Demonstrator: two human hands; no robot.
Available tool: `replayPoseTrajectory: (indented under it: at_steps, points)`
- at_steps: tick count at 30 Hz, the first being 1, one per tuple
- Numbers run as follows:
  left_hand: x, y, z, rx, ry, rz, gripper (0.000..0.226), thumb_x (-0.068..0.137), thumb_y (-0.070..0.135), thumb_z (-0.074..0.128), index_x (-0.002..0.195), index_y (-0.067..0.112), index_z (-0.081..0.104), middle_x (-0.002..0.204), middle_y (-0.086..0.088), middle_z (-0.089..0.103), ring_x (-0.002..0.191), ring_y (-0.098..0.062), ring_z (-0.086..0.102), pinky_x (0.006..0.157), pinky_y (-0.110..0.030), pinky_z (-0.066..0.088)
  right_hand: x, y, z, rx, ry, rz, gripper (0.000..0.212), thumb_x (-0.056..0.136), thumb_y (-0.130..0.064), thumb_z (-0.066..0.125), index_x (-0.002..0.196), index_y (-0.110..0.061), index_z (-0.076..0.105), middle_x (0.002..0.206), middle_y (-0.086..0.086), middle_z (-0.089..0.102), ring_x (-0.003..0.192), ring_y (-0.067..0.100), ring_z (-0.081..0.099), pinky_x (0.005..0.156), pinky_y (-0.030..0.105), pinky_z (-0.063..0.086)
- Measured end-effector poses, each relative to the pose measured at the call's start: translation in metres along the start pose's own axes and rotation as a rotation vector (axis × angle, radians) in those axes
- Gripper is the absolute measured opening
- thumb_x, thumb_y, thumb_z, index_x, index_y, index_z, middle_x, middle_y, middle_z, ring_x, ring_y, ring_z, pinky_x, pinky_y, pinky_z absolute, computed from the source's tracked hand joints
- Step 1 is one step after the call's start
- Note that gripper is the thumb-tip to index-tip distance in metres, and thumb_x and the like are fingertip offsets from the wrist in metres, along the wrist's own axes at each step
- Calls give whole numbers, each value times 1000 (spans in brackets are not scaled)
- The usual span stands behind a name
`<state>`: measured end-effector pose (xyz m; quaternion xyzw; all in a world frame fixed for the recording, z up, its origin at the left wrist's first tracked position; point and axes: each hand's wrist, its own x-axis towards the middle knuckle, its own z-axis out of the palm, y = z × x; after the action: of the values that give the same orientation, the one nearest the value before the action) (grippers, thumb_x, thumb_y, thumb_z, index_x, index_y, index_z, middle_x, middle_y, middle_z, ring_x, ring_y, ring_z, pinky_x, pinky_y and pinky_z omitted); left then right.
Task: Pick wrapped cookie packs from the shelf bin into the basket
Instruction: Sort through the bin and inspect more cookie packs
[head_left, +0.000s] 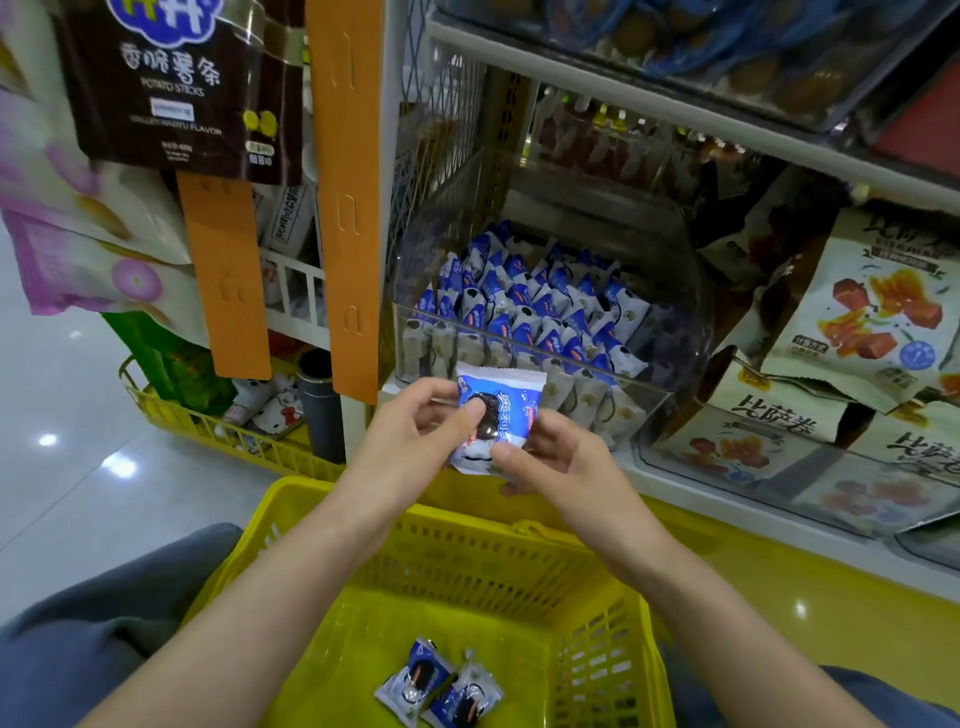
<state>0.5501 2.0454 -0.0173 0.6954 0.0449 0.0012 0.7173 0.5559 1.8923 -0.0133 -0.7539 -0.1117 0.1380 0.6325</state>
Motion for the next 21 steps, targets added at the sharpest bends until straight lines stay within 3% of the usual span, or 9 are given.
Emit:
replayPoseTrajectory:
  at_steps: [4, 6, 8, 11, 13, 16, 18, 21]
  points:
    - [7, 5, 2, 175, -4, 112, 9, 87, 20, 61, 93, 24, 55, 78, 7, 60, 62, 1, 58, 52, -15, 48, 1, -5, -2, -78, 86, -106, 24, 85, -4, 61, 99, -24, 62, 89, -11, 70, 78, -3, 62, 68, 14, 49]
    - [13, 10, 0, 356, 29, 208, 17, 88, 26, 59, 104, 22, 53, 84, 12, 57, 71, -2, 57, 61, -13, 46, 5, -10, -9, -130, 198, -146, 18, 87, -11, 60, 102, -21, 63, 95, -3, 71, 86, 3, 63, 77, 22, 51]
    - [21, 17, -5, 548, 58, 343, 25, 90, 32, 55, 113, 25, 50, 94, 15, 55, 84, -2, 54, 71, -11, 41, 15, -19, -18, -163, 326, -150, 30, 87, -21, 59, 115, -10, 59, 103, 6, 68, 94, 9, 64, 83, 28, 52]
    - [36, 31, -12, 796, 69, 528, 32, 93, 35, 46, 123, 22, 47, 105, 14, 46, 102, -6, 45, 85, -22, 37, 34, -35, -30, -112, 419, -145, 28, 90, -20, 56, 116, -7, 55, 95, 3, 69, 69, 11, 69, 56, 20, 54]
    - [45, 36, -14, 944, 69, 609, 31, 95, 34, 43, 122, 19, 49, 107, 8, 48, 102, -11, 45, 85, -24, 34, 50, -44, -33, -159, 449, -146, 28, 91, -20, 57, 115, -8, 55, 94, 4, 68, 56, 5, 65, 44, 16, 48]
    - [53, 37, -16, 1145, 35, 739, 24, 94, 28, 47, 109, 12, 58, 103, -4, 55, 95, -21, 49, 79, -29, 33, 85, -60, -44, -227, 516, -162, 32, 87, -25, 62, 114, -8, 61, 92, 3, 67, 56, -5, 60, 43, 10, 43]
    - [59, 38, -18, 1207, 44, 827, 22, 91, 27, 53, 102, 10, 62, 96, -7, 58, 91, -26, 52, 76, -34, 36, 111, -70, -51, -235, 573, -131, 35, 86, -31, 63, 114, -9, 61, 97, 2, 68, 67, -1, 63, 44, 9, 43]
    - [69, 37, -21, 1227, -18, 755, 33, 95, 38, 39, 109, 16, 60, 103, -3, 58, 98, -22, 51, 81, -32, 33, 152, -71, -60, -317, 616, -122, 19, 89, -31, 59, 94, -13, 62, 94, 5, 66, 70, 7, 62, 52, 11, 46]
